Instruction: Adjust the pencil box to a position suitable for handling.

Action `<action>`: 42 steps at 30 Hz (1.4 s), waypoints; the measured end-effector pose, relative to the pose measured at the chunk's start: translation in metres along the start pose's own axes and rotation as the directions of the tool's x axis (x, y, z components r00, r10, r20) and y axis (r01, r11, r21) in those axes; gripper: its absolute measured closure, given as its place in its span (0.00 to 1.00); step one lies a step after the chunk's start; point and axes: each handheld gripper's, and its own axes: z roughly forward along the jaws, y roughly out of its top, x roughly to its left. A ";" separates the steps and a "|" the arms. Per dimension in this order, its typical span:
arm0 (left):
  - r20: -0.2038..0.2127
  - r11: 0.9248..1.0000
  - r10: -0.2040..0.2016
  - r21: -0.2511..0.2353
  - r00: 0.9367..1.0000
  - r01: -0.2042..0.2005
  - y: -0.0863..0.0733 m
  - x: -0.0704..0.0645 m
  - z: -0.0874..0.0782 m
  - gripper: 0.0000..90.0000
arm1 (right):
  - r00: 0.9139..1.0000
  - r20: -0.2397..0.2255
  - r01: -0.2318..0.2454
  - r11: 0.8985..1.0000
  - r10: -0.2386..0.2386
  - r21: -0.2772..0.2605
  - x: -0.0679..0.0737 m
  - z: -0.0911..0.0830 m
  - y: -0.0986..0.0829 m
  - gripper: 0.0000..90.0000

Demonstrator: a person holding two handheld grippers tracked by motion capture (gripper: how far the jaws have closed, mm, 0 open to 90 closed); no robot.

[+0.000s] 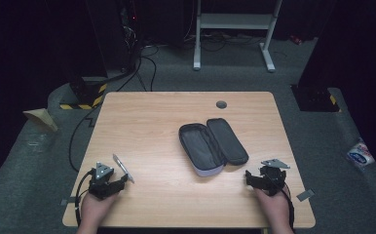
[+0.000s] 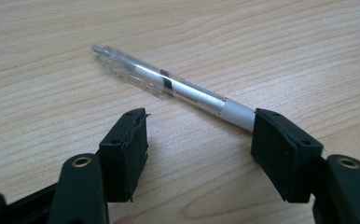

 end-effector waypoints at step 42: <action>0.001 1.000 0.004 -0.002 1.000 -0.004 -0.001 0.000 -0.001 0.39 | 0.997 -0.054 0.047 0.988 -0.056 -0.149 0.016 -0.026 0.009 0.43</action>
